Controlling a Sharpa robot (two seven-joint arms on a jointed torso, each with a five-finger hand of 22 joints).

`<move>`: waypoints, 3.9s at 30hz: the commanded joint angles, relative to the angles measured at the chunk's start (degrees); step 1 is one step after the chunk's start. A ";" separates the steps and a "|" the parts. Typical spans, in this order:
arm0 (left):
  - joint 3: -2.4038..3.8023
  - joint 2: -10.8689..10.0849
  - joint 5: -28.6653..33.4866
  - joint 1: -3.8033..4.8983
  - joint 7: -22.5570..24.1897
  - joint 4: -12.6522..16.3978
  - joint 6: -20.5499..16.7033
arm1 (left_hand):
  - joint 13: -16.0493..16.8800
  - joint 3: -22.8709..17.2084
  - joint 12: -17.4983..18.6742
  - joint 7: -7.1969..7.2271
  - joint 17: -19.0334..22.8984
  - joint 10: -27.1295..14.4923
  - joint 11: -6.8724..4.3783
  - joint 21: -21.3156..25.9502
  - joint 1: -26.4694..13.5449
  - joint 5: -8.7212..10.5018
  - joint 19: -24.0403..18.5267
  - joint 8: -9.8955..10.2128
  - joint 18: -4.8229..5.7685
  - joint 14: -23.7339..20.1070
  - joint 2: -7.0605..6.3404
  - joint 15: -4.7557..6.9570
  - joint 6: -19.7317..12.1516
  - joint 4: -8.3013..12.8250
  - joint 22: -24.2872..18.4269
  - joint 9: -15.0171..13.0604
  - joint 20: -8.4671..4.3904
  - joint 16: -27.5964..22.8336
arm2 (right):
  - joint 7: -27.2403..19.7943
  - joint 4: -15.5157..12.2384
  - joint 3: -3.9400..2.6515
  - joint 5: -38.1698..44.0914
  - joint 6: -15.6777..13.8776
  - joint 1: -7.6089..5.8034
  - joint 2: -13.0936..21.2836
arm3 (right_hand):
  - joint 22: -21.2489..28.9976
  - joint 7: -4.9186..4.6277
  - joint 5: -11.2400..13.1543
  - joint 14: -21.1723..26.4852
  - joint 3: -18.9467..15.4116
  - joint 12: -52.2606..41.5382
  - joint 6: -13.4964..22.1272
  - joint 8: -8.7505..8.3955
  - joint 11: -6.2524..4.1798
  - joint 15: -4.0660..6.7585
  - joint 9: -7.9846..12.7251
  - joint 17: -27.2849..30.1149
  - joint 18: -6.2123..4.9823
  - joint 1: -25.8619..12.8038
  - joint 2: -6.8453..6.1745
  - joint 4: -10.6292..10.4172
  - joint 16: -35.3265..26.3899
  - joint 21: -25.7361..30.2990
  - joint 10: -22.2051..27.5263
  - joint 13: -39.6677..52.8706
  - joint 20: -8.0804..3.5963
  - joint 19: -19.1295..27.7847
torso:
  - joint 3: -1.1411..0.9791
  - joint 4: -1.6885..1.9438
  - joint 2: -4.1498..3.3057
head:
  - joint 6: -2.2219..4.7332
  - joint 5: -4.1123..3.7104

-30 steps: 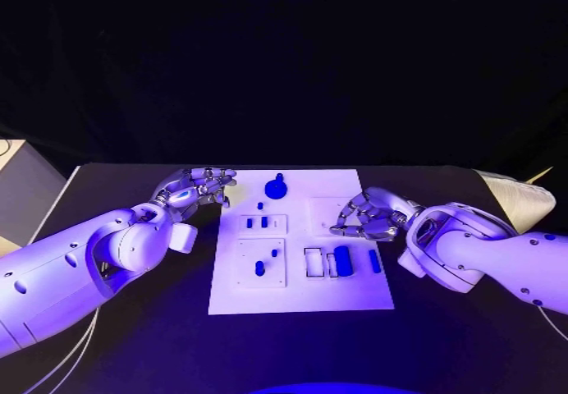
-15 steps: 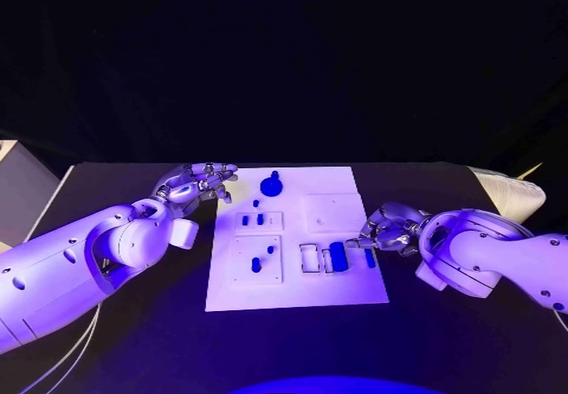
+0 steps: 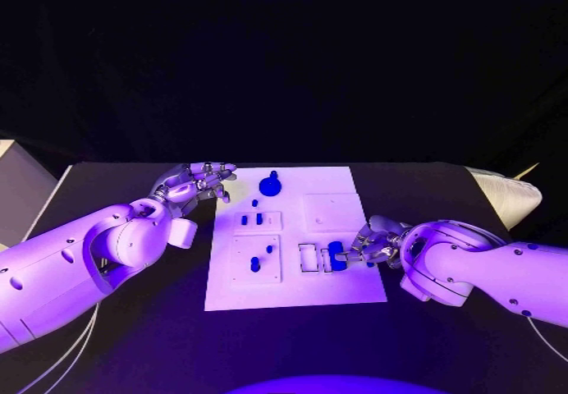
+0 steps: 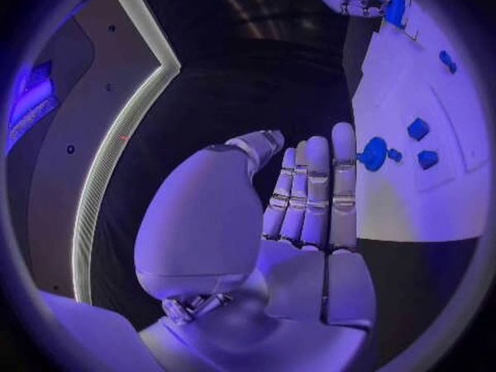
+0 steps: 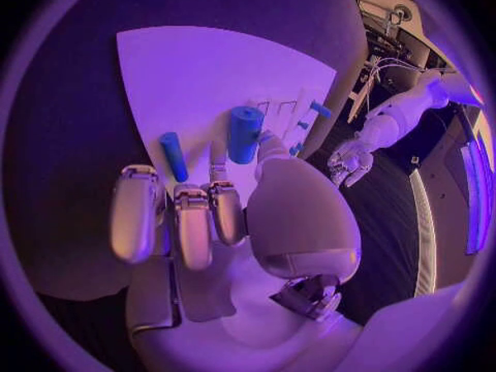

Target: Assemble the parts on the task board

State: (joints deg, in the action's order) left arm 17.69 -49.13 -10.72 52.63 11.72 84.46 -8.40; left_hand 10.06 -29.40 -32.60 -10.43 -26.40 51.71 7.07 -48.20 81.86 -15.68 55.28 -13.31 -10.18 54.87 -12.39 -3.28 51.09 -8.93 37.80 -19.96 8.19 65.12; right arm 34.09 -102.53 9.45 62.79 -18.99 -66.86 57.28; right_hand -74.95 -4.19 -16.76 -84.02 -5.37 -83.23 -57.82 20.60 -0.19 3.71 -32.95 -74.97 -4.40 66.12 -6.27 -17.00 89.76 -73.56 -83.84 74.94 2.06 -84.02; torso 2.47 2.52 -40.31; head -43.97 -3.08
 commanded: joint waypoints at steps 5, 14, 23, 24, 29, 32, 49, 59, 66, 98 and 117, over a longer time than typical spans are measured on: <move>0.03 0.00 -0.09 -0.01 0.42 0.22 0.43 | -0.12 0.42 -0.38 -0.12 0.12 -0.21 -0.08 0.41 -0.45 0.12 0.52 -0.25 -0.37 -0.06 0.21 0.27 0.26 -0.60 -0.18 -0.12 0.13 -0.28 | 1.93 2.04 0.10 -0.29 -0.22 0.96 -2.20 | -0.49 -0.22 -0.21 -5.98 -0.51 0.71 0.71 -0.17 0.22 0.16 0.01 -15.03 0.83 -0.56 0.05 0.07 0.24 -0.01 -1.15 7.90 -0.14 -2.17 | 0.04 -0.12 -0.01 | -0.10 0.27; 0.03 -0.11 -0.10 -0.06 0.33 0.22 0.51 | -0.13 0.43 -0.39 -0.10 0.14 -0.21 -0.10 0.49 -0.51 0.09 0.54 -0.26 -0.37 -0.05 0.30 0.26 0.25 -0.75 -0.24 -0.14 0.14 -0.27 | 1.69 2.57 0.13 -0.92 -1.05 1.53 -4.17 | -0.58 -0.27 -0.22 -5.98 -0.59 0.87 0.84 -0.22 0.28 0.11 0.02 -15.03 0.85 -0.46 0.07 0.07 0.24 -0.08 -1.03 7.79 -0.09 -2.14 | -0.01 0.00 -0.05 | -0.14 0.25; 0.03 -0.26 -0.12 -0.09 0.24 0.18 0.54 | -0.13 0.43 -0.39 -0.10 0.14 -0.21 -0.10 0.49 -0.51 0.09 0.54 -0.26 -0.37 -0.05 0.30 0.26 0.25 -0.75 -0.24 -0.14 0.14 -0.27 | 2.01 3.00 0.14 -0.83 -1.64 1.63 -4.63 | -1.08 -0.40 -3.52 -5.98 -0.64 1.00 1.05 -0.14 0.41 -0.05 -0.06 -15.03 0.86 0.86 1.02 0.13 0.24 -0.37 -1.00 8.02 0.17 -1.92 | 0.10 -0.09 0.05 | -0.26 0.37; 0.02 -0.27 -0.13 -0.09 0.24 0.17 0.54 | -0.13 0.43 -0.39 -0.10 0.14 -0.21 -0.10 0.49 -0.51 0.09 0.54 -0.26 -0.37 -0.05 0.30 0.26 0.25 -0.75 -0.24 -0.14 0.14 -0.27 | 2.04 3.01 0.14 -0.79 -1.63 1.63 -4.63 | -1.13 -0.39 -3.96 -5.98 -0.62 1.00 1.06 -0.14 0.41 -0.06 -0.06 -15.03 0.86 1.00 1.13 0.14 0.24 -0.40 -1.01 8.05 0.17 -1.91 | 0.10 -0.09 0.05 | -0.26 0.38; 0.02 -0.34 -0.14 -0.10 0.20 0.16 0.52 | -0.13 0.43 -0.39 -0.10 0.14 -0.21 -0.10 0.49 -0.51 0.09 0.54 -0.26 -0.37 -0.05 0.30 0.26 0.25 -0.75 -0.24 -0.14 0.14 -0.27 | 2.05 2.61 0.14 -0.39 -2.22 1.63 -4.22 | -1.60 -0.35 -8.15 -5.98 -0.05 1.01 1.04 -0.21 0.37 -0.04 0.08 -15.03 0.88 3.02 2.02 0.22 0.24 -0.70 -1.12 8.33 0.20 -1.84 | 0.07 -0.07 0.05 | -0.19 0.44; 0.02 -0.39 -0.15 -0.10 0.15 0.12 0.53 | -0.13 0.43 -0.39 -0.10 0.14 -0.21 -0.10 0.49 -0.51 0.09 0.54 -0.26 -0.37 -0.05 0.30 0.26 0.25 -0.75 -0.24 -0.14 0.14 -0.27 | 1.94 1.86 0.13 -0.28 -3.06 1.63 -3.49 | -1.89 -0.27 -9.72 -5.98 0.26 0.94 0.82 -0.23 0.30 0.01 0.18 -15.03 0.92 3.69 2.36 0.24 0.24 -0.93 -1.22 8.49 0.19 -1.86 | 0.07 -0.05 0.05 | -0.18 0.44; 0.01 -0.37 -0.21 -0.15 -0.11 0.05 0.68 | -0.14 0.44 -0.40 -0.07 0.16 -0.24 -0.13 0.60 -0.45 0.06 0.58 -0.27 -0.38 -0.05 0.34 0.29 0.25 -0.82 -0.31 -0.17 0.14 -0.26 | 2.40 -3.89 -0.09 -2.29 -2.26 -0.82 -1.31 | -2.54 -0.12 -10.69 -5.98 0.54 1.03 0.24 -0.13 0.17 0.09 0.27 -15.03 1.06 3.72 2.87 0.18 0.24 -1.61 -1.25 8.51 0.14 -2.03 | 0.09 -0.02 0.00 | -0.11 0.44; 0.00 -0.41 -0.21 -0.16 -0.19 0.12 0.76 | -0.15 0.46 -0.40 -0.07 0.17 -0.26 -0.12 0.64 -0.46 0.06 0.60 -0.28 -0.39 -0.06 0.34 0.29 0.26 -0.86 -0.34 -0.18 0.14 -0.26 | 2.79 -2.22 -0.03 -2.03 -0.25 -0.35 -4.72 | -2.44 -0.08 -10.16 -5.98 0.22 1.33 0.07 -0.12 0.13 0.14 0.34 -15.03 1.01 3.19 2.56 0.15 0.24 -1.43 -1.12 8.31 0.10 -1.95 | 0.13 0.01 -0.02 | -0.42 0.62; -0.01 -0.43 -0.21 -0.16 -0.20 0.18 0.80 | -0.15 0.46 -0.40 -0.07 0.17 -0.26 -0.12 0.64 -0.46 0.06 0.60 -0.28 -0.39 -0.06 0.34 0.29 0.26 -0.86 -0.34 -0.18 0.14 -0.26 | 3.00 -1.06 -0.02 -0.75 -0.01 -0.19 -6.49 | -2.49 -0.04 -8.65 -5.98 -0.38 1.58 -0.10 -0.08 0.11 0.16 0.41 -15.03 1.00 2.16 2.29 0.15 0.24 -1.36 -1.06 8.23 0.06 -1.88 | 0.11 -0.01 -0.01 | -0.46 0.73; -0.01 -0.63 -0.21 -0.16 -0.34 0.29 0.67 | -0.17 0.52 -0.42 -0.07 0.21 -0.28 -0.13 0.78 -0.45 0.05 0.66 -0.29 -0.39 -0.07 0.34 0.29 0.23 -1.00 -0.44 -0.21 0.15 -0.25 | 2.94 1.30 -0.02 0.71 -0.49 -0.16 -9.47 | -3.21 0.06 0.07 -5.98 -3.04 1.81 -0.20 0.86 0.04 0.21 -0.10 -15.03 1.04 -3.68 2.73 0.02 0.24 -1.54 -1.26 8.66 0.02 -1.85 | 0.09 -0.08 -0.05 | -0.39 0.82; -0.01 -0.74 -0.21 -0.21 -0.46 0.20 0.67 | -0.18 0.56 -0.43 -0.11 0.23 -0.29 -0.11 0.87 -0.48 0.05 0.70 -0.26 -0.39 -0.07 0.35 0.28 0.15 -1.13 -0.51 -0.22 0.15 -0.25 | 1.02 -1.99 -0.05 1.92 0.43 -0.03 -6.25 | -3.77 0.01 8.73 -5.98 -3.30 2.02 0.20 1.47 0.10 0.16 -0.58 -15.03 1.11 -12.17 -2.55 -0.18 0.24 -1.68 -1.33 8.92 0.06 -1.90 | 0.00 -0.15 -0.02 | -0.51 1.20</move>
State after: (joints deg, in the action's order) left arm 17.65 -49.92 -10.80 52.44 11.03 84.54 -8.35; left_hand 9.93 -28.85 -32.82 -10.43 -26.21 51.71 7.07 -47.54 81.63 -15.68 55.49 -13.31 -10.17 54.87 -12.16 -3.28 51.09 -9.82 37.34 -20.11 8.40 65.12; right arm 36.39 -104.19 9.40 63.28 -19.41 -66.96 50.82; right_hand -74.92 -4.21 -7.85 -84.02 -8.93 -81.40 -58.02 21.70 -0.19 3.70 -33.46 -74.92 -4.40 54.29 -8.90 -17.24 89.75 -74.88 -83.82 74.92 2.07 -84.01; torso 2.49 2.41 -40.34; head -44.49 -1.91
